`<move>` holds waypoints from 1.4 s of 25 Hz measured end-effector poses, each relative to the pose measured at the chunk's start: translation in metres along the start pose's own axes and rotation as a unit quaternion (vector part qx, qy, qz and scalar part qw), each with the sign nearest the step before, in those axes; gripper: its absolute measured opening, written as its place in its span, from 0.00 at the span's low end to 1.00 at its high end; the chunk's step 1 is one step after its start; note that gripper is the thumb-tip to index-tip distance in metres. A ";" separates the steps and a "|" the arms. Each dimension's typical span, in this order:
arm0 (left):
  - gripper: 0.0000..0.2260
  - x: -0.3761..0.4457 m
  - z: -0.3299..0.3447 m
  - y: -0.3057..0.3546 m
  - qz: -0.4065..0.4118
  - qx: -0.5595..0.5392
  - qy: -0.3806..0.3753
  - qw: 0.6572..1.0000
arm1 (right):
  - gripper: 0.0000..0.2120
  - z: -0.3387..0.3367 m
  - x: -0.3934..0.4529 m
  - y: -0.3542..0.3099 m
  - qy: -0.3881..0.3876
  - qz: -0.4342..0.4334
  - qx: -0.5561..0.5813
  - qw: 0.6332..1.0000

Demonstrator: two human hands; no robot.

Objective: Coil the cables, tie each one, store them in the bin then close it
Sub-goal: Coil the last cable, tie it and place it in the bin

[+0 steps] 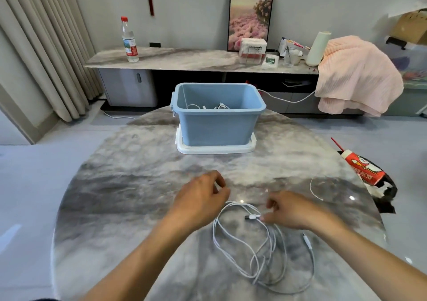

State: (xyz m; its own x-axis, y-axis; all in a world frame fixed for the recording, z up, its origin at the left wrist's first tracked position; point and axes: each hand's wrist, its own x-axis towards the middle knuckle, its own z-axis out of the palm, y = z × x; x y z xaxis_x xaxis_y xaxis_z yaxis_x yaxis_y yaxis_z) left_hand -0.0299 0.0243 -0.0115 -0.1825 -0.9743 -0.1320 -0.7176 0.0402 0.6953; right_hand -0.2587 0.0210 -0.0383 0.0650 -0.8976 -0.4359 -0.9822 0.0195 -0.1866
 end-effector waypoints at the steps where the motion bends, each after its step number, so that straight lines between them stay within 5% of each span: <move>1: 0.10 -0.001 0.013 -0.007 0.014 0.102 -0.032 0.994 | 0.11 0.010 0.002 0.001 -0.014 -0.001 -0.019 1.000; 4: 0.17 -0.002 0.037 -0.019 0.015 0.188 -0.099 0.977 | 0.07 0.019 0.008 -0.004 0.020 -0.042 0.004 0.999; 6: 0.22 0.002 0.038 -0.020 0.030 0.147 -0.074 0.986 | 0.09 0.000 0.004 -0.013 0.054 -0.083 0.209 0.973; 8: 0.27 0.006 0.032 -0.011 0.043 -0.019 -0.020 0.999 | 0.07 -0.025 -0.008 -0.022 0.056 -0.134 0.443 0.885; 10: 0.30 0.008 0.022 0.001 0.050 -0.250 0.005 0.967 | 0.06 -0.042 -0.020 -0.030 0.045 -0.167 0.561 0.809; 14: 0.18 0.004 -0.006 0.023 0.088 -0.474 -0.052 0.874 | 0.08 -0.050 -0.023 -0.040 0.102 -0.140 0.621 0.765; 17: 0.20 -0.004 -0.012 0.027 0.073 -0.396 -0.124 0.907 | 0.08 -0.055 -0.020 -0.037 0.160 -0.110 0.628 0.754; 19: 0.16 -0.011 -0.004 0.027 0.079 -0.288 -0.141 0.944 | 0.07 -0.055 -0.024 -0.035 0.126 -0.132 0.628 0.757; 23: 0.10 -0.008 0.003 0.027 0.024 -0.313 0.006 0.950 | 0.06 -0.052 -0.032 -0.047 0.096 -0.134 0.596 0.786; 26: 0.12 0.004 -0.035 0.019 -0.088 -0.486 0.125 0.860 | 0.07 -0.066 -0.015 -0.017 0.203 -0.014 0.694 0.690; 28: 0.12 0.006 -0.054 0.012 -0.115 -0.522 0.156 0.831 | 0.07 -0.074 -0.006 0.011 0.190 0.057 0.778 0.597; 29: 0.12 0.004 -0.055 0.012 -0.120 -0.529 0.152 0.827 | 0.07 -0.073 -0.004 0.021 0.162 0.078 0.793 0.583; 31: 0.12 0.003 -0.046 0.016 -0.120 -0.535 0.126 0.827 | 0.05 -0.065 -0.001 0.024 0.120 0.095 0.761 0.631; 34: 0.13 0.003 -0.030 0.021 -0.081 -0.462 0.107 0.877 | 0.08 -0.050 -0.008 0.009 0.196 0.073 0.418 0.884; 35: 0.13 0.003 -0.029 0.023 -0.064 -0.445 0.100 0.887 | 0.11 -0.047 -0.015 -0.003 0.241 0.030 0.322 0.915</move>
State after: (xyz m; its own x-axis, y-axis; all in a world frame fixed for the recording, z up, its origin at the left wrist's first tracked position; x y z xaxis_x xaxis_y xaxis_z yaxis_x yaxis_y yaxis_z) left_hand -0.0278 0.0160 0.0247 0.0488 -0.9818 -0.1837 0.1087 -0.1776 0.9781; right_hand -0.2650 0.0133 0.0104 -0.2234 -0.9734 -0.0513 -0.6634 0.1905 -0.7237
